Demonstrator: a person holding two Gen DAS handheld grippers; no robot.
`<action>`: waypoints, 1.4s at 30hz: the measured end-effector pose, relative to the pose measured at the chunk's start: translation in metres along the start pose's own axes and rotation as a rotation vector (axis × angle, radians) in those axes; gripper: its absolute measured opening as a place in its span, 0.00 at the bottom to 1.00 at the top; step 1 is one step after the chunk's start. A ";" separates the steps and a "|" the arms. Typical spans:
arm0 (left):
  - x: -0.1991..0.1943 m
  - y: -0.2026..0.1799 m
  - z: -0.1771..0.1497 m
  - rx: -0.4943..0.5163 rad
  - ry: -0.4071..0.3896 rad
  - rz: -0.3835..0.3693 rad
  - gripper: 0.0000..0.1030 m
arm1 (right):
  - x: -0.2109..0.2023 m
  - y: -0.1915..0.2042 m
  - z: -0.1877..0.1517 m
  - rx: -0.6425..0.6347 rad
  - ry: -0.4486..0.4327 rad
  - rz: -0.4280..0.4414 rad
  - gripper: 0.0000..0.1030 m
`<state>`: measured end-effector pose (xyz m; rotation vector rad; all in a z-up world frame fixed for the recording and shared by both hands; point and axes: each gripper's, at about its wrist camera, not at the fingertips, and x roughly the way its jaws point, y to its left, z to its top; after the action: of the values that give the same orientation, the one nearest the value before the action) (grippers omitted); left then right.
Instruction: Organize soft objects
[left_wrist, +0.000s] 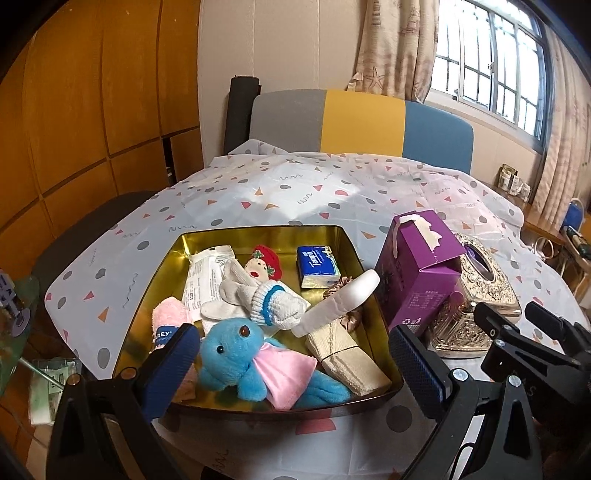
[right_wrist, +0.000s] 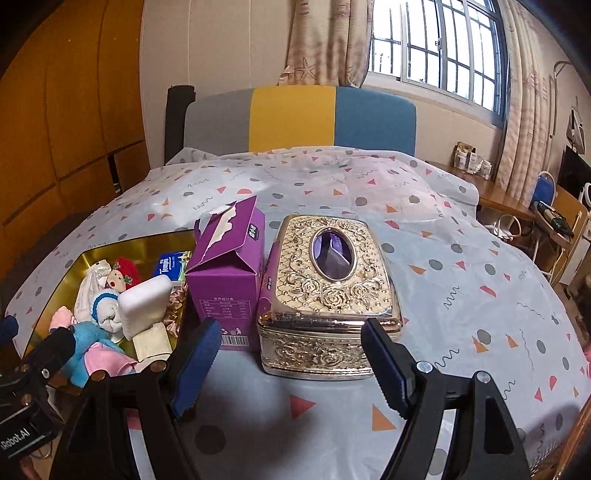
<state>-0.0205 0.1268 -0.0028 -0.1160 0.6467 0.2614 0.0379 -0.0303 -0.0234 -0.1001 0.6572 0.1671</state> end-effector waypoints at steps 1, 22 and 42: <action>0.000 0.000 0.000 0.001 0.000 -0.001 1.00 | 0.000 0.000 0.000 0.000 0.000 0.002 0.77; 0.000 0.002 -0.002 -0.005 0.018 -0.001 1.00 | 0.001 0.011 -0.001 -0.021 0.007 0.010 0.77; 0.000 0.003 -0.004 0.002 0.030 -0.004 1.00 | 0.001 0.010 -0.004 -0.020 0.013 0.016 0.77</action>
<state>-0.0237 0.1290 -0.0060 -0.1198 0.6761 0.2558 0.0345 -0.0205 -0.0271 -0.1152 0.6697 0.1882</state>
